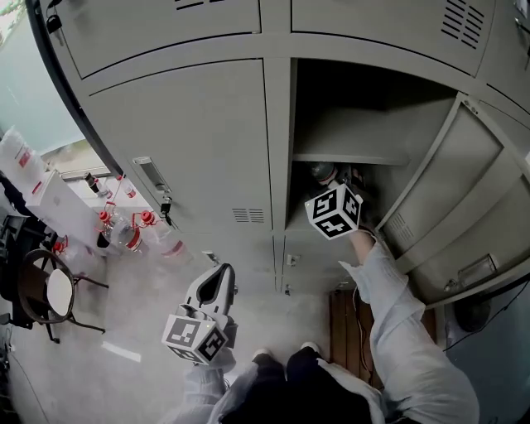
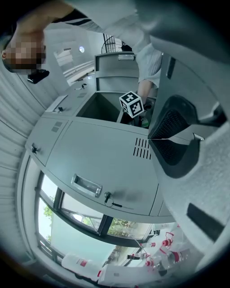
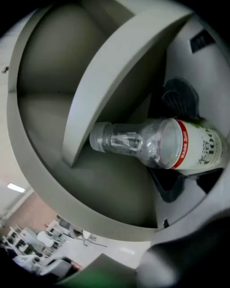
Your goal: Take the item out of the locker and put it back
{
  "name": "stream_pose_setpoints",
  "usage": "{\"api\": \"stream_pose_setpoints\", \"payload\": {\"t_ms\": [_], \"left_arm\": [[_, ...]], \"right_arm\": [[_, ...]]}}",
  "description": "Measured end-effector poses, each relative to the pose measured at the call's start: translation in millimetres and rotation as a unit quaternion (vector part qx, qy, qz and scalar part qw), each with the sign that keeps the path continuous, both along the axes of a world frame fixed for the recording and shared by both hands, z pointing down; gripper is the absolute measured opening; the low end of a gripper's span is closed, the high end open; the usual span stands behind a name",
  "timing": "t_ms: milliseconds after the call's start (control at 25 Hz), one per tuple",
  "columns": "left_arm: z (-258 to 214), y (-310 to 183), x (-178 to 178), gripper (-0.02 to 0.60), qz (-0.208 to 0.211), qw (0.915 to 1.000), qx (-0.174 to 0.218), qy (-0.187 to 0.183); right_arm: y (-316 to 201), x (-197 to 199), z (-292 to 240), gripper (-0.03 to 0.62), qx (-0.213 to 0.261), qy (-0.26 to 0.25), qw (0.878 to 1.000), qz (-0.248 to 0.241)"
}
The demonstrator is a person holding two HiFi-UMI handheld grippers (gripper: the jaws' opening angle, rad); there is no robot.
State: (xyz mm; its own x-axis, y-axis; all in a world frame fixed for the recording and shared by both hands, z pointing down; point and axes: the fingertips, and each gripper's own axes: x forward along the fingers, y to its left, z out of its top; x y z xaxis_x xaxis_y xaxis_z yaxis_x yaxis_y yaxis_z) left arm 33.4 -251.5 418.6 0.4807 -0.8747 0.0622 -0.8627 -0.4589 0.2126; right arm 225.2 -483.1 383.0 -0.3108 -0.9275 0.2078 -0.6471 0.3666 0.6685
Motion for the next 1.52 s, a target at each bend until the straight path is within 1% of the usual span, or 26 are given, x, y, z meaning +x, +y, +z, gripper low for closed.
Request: {"api": "stream_pose_setpoints", "payload": {"t_ms": [40, 120, 200, 280, 360, 440, 520, 760, 880, 920, 1000, 1040, 1080, 1160, 1240, 1360, 1520], "left_arm": [[-0.7, -0.2, -0.9, 0.009, -0.002, 1.0, 0.0, 0.0], [-2.7, -0.7, -1.9, 0.009, -0.006, 1.0, 0.002, -0.002], [-4.5, -1.0, -2.6, 0.009, -0.007, 1.0, 0.002, -0.003], [-5.2, -1.0, -3.6, 0.009, -0.009, 0.9999, 0.003, -0.005], [-5.1, -1.1, -4.7, 0.009, -0.012, 0.9999, 0.003, -0.006], [-4.8, -1.2, -5.5, 0.009, -0.015, 0.9999, 0.001, -0.007], [-3.9, -1.1, -5.2, 0.009, -0.015, 0.9998, -0.002, -0.01], [-1.1, 1.5, -3.7, 0.009, -0.013, 0.9998, -0.006, -0.014], [-1.9, 3.3, -3.3, 0.009, -0.014, 0.9998, -0.006, -0.013], [-2.3, 3.9, -2.9, 0.009, -0.014, 0.9998, -0.006, -0.013], [-3.0, 4.8, -2.3, 0.009, -0.012, 0.9998, -0.005, -0.014], [-3.2, 5.2, -2.0, 0.009, -0.011, 0.9998, -0.005, -0.014], [-3.4, 5.7, -1.7, 0.009, -0.01, 0.9998, -0.005, -0.014], [-3.7, 6.9, -0.3, 0.009, -0.008, 0.9999, -0.004, -0.012], [-4.0, 8.0, 2.6, 0.009, -0.003, 0.9999, -0.003, -0.011], [-5.1, 8.6, 7.3, 0.009, 0.008, 0.9999, 0.0, -0.009], [-7.8, 8.7, 16.1, 0.009, 0.025, 0.9997, 0.005, -0.003]], "right_arm": [[-3.4, -4.3, -2.9, 0.322, -0.01, -0.037, 0.999, -0.008], [-8.8, -12.3, -3.3, 0.322, -0.032, -0.111, 0.993, -0.025], [-14.1, -15.8, 0.1, 0.322, -0.048, -0.182, 0.981, -0.036], [-20.4, -17.1, 0.4, 0.322, -0.06, -0.247, 0.966, -0.04], [-27.3, -19.0, -1.0, 0.322, -0.07, -0.291, 0.953, -0.044], [-33.5, -24.3, -2.2, 0.322, -0.069, -0.306, 0.948, -0.051], [-37.7, -31.5, 0.8, 0.322, -0.068, -0.306, 0.948, -0.06], [-43.5, -31.9, 7.4, 0.328, -0.069, -0.324, 0.942, -0.048], [-44.7, -32.9, 10.1, 0.33, -0.082, -0.331, 0.939, -0.045], [-44.4, -33.1, 10.9, 0.344, -0.089, -0.338, 0.936, -0.046], [-42.5, -33.9, 10.4, 0.437, -0.099, -0.354, 0.928, -0.052], [-40.8, -33.7, 9.1, 0.473, -0.101, -0.359, 0.926, -0.055], [-38.5, -33.1, 7.7, 0.486, -0.102, -0.361, 0.925, -0.057], [-32.0, -31.2, 4.8, 0.494, -0.104, -0.362, 0.924, -0.06], [-22.5, -25.8, 1.2, 0.494, -0.107, -0.374, 0.919, -0.061], [-4.2, -11.7, -4.3, 0.494, -0.109, -0.397, 0.91, -0.052], [25.2, 8.1, -7.6, 0.494, -0.113, -0.41, 0.904, -0.035]]}}
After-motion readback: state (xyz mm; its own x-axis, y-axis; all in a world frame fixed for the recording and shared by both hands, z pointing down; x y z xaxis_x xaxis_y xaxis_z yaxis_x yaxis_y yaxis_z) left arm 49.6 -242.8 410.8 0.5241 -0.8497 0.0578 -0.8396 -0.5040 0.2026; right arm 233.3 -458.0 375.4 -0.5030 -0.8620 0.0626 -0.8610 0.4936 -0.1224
